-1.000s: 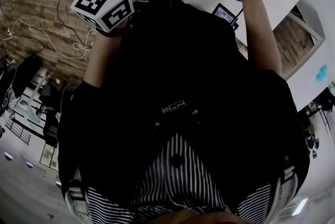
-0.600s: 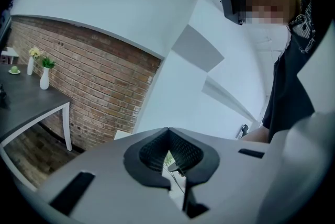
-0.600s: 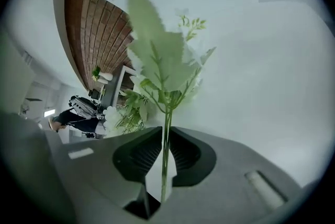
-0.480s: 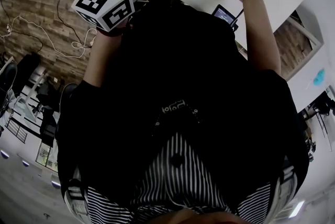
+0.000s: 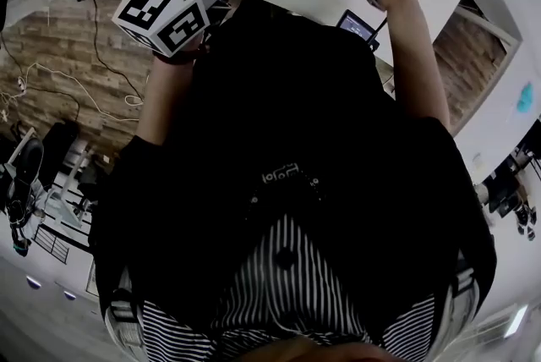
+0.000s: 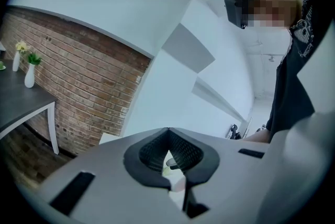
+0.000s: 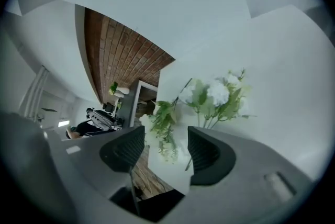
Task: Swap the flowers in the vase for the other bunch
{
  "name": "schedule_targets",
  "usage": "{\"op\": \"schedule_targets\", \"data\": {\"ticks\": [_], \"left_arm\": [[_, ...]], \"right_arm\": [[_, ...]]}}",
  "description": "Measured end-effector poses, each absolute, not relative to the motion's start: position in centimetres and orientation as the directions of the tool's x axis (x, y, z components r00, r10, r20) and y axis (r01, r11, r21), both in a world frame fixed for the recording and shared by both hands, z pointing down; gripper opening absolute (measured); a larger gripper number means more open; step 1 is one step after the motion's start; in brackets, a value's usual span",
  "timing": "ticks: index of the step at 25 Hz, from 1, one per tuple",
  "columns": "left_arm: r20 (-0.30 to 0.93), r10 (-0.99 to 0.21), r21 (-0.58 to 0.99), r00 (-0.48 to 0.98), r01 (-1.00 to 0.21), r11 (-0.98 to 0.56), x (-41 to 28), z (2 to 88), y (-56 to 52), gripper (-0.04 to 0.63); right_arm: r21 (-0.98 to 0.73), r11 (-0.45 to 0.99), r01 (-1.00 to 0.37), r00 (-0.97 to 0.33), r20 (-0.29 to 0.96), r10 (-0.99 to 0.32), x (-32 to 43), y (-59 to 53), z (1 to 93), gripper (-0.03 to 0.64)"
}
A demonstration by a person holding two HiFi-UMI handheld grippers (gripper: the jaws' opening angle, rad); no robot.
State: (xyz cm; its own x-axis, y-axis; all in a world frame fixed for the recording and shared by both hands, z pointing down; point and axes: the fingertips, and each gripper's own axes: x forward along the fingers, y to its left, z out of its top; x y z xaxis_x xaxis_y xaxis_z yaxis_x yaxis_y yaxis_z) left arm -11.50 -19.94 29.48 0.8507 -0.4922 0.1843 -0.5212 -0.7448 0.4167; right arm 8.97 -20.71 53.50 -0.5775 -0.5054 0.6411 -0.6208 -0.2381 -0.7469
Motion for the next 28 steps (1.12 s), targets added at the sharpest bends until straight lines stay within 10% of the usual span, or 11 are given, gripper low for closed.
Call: {"op": "schedule_targets", "data": {"ticks": [8, 14, 18, 28], "left_arm": [[0.155, -0.429, 0.436, 0.89, -0.451, -0.779, -8.8, 29.3, -19.9, 0.006], [0.161, -0.455, 0.452, 0.876, -0.476, -0.754, -9.3, 29.8, -19.6, 0.006], [0.142, -0.487, 0.465, 0.862, -0.492, -0.736, -10.6, 29.9, -19.4, 0.006], [0.171, -0.533, 0.495, 0.828, -0.54, -0.681, -14.1, 30.6, -19.5, 0.006]], "right_arm": [[-0.468, 0.444, -0.765, -0.634, 0.669, -0.388, 4.5, -20.1, 46.7, 0.239], [0.105, 0.889, -0.446, -0.422, 0.851, -0.313, 2.4, -21.0, 48.5, 0.239], [0.293, 0.946, -0.142, -0.235, 0.918, -0.32, 3.1, -22.5, 53.5, 0.239], [0.295, 0.955, -0.018, -0.18, 0.939, -0.294, 0.4, -26.0, 60.4, 0.273]]}}
